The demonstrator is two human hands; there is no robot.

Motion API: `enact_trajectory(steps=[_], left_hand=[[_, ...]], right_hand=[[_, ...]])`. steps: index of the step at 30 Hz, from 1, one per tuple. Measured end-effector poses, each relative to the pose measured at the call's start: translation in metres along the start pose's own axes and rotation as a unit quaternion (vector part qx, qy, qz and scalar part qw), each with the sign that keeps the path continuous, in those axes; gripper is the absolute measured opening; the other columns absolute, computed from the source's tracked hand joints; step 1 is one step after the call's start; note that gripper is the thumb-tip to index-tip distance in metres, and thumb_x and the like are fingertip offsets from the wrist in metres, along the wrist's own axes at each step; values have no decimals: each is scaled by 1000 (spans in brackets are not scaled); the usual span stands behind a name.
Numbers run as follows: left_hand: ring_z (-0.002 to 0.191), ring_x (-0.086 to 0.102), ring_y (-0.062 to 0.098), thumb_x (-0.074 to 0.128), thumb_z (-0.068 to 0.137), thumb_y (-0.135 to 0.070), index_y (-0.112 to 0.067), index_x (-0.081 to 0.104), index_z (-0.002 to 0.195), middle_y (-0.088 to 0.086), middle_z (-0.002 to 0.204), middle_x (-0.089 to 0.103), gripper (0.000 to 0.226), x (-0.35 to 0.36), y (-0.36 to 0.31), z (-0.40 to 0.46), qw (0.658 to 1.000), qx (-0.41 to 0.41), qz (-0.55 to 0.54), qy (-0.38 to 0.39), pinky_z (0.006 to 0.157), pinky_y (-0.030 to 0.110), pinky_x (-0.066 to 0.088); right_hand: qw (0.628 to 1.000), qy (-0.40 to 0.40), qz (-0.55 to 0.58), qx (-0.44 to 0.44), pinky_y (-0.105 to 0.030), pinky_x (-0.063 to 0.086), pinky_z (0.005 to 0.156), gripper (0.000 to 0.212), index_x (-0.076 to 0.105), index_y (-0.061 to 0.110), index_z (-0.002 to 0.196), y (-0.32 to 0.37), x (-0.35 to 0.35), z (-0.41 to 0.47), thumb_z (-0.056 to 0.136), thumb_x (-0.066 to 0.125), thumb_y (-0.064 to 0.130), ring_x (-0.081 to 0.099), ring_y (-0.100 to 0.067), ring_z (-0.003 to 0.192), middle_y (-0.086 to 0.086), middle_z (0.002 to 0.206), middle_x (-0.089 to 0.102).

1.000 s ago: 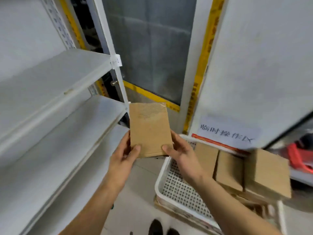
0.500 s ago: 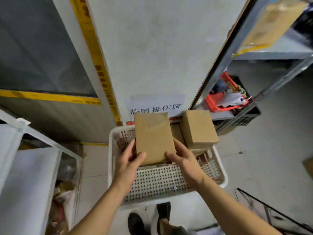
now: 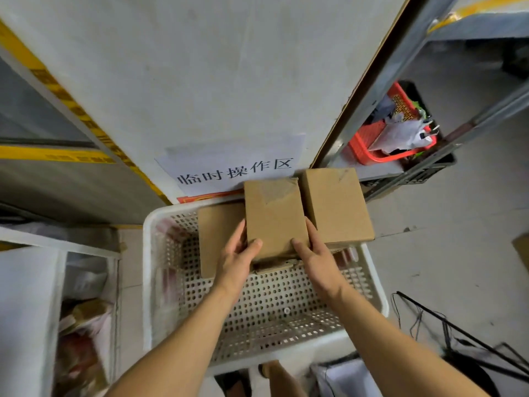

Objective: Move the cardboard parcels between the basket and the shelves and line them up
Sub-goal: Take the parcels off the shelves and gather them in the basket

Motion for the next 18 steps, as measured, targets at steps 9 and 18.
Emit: enact_trajectory(steps=[9, 18], left_hand=[[132, 58, 6, 79, 89, -45, -65, 44, 144, -22, 145, 58, 69, 22, 12, 0, 998, 13, 49, -40, 106, 34, 53], [127, 53, 1, 69, 99, -41, -41, 44, 155, -20, 141, 55, 61, 4, -16, -16, 980, 27, 198, -13, 96, 15, 43]], right_hand=[[997, -63, -21, 30, -50, 39, 123, 64, 32, 29, 163, -21, -5, 11, 106, 60, 22, 47, -13, 144, 7, 155, 51], [990, -101, -95, 20, -44, 42, 120, 72, 33, 25, 164, 2, -1, -10, 101, 69, 29, 47, -19, 145, 1, 159, 48]])
Point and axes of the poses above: each hand's wrist, its own z-axis towards the middle knuckle, its own x-axis out of the palm, y = z × x, the point moved 2 cm from there along z, towards the middle knuckle
